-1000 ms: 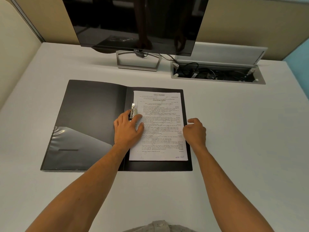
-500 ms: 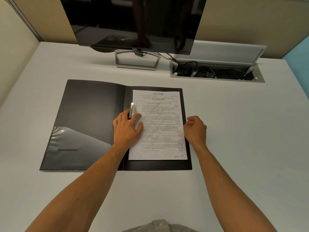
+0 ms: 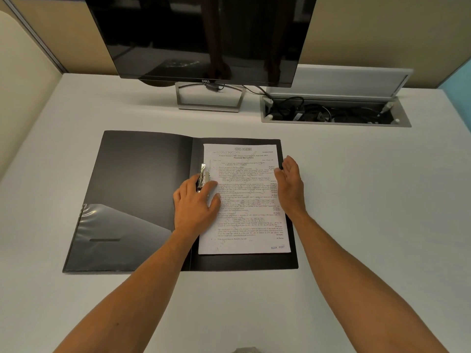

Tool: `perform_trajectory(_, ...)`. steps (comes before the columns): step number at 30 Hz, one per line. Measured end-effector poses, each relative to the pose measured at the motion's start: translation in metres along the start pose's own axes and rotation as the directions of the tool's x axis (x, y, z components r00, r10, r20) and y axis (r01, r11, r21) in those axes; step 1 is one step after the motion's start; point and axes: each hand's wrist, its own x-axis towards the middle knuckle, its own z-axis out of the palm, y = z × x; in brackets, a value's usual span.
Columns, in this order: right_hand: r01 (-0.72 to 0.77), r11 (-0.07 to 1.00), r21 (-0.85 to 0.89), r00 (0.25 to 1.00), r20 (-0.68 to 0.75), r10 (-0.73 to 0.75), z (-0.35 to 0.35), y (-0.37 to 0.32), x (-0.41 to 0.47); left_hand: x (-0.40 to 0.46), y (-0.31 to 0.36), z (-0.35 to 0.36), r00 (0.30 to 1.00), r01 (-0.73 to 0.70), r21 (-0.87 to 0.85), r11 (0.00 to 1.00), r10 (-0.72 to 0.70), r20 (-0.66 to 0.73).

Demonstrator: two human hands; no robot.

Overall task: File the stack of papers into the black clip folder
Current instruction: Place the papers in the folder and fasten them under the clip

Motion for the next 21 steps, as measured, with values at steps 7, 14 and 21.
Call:
perform_trajectory(7,0.052,0.998,-0.023,0.999,0.005,-0.052,0.006,-0.001,-0.004,0.0,0.001,-0.001,1.0,0.015,0.006,1.0,-0.015,0.021)
perform_trajectory(14,0.06,0.997,0.039,0.998,0.001,-0.06,0.003,0.0,-0.002,0.0,0.001,-0.001,1.0,0.017,-0.007,1.0,-0.017,0.019)
perform_trajectory(21,0.012,0.996,0.09,1.0,-0.01,-0.012,0.004,-0.007,0.03,0.0,0.001,-0.002,1.0,0.011,-0.005,1.0,-0.01,0.017)
